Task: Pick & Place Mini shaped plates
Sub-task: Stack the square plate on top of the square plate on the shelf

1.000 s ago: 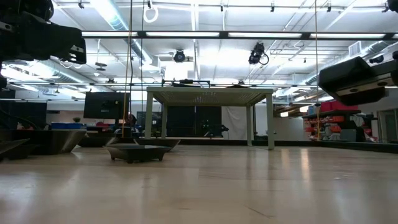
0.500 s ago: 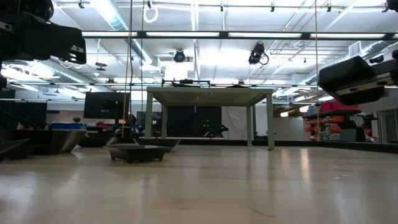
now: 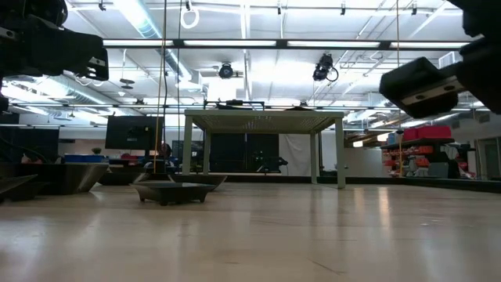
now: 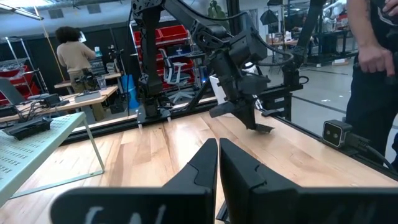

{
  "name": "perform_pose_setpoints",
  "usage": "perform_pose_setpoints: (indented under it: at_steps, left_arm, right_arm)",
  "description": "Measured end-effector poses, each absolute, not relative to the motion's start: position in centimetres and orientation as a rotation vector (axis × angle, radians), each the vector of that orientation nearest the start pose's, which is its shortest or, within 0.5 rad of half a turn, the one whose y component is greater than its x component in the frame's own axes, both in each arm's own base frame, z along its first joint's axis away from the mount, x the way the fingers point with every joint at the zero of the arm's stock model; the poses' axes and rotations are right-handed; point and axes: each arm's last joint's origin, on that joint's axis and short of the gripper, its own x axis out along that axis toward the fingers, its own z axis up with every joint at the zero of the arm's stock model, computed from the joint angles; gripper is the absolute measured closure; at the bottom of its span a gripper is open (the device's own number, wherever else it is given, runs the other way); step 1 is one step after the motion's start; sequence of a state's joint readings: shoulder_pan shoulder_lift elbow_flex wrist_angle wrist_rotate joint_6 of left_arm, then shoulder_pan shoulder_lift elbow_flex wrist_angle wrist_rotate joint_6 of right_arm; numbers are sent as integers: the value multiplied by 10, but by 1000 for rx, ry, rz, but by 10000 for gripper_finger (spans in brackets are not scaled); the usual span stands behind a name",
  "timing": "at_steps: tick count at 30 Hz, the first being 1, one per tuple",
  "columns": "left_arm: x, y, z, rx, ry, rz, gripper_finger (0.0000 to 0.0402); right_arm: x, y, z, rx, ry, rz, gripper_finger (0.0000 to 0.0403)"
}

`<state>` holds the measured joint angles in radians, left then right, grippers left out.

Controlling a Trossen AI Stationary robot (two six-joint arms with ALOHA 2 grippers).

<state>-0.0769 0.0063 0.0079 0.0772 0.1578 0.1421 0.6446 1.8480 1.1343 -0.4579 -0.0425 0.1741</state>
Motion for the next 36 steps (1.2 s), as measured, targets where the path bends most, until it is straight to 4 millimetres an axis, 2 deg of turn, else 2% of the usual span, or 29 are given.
perform_pose_setpoints:
  at_steps: [10,15,22,28,36]
  left_arm:
    - [96,-12,173,145,-96,-229,378]
    - [96,-12,173,145,-96,-229,378]
    - [96,-12,173,145,-96,-229,378]
    - [96,-12,173,145,-96,-229,378]
    - [96,-12,173,144,-96,-229,378]
  right_arm:
    - [289,200,170,-143,1141,453,394]
    - [294,183,191,-19,1089,324,394]
    - [297,138,236,229,953,23,394]
    - [290,83,274,504,801,-269,394]
    - [283,18,310,600,596,-373,394]
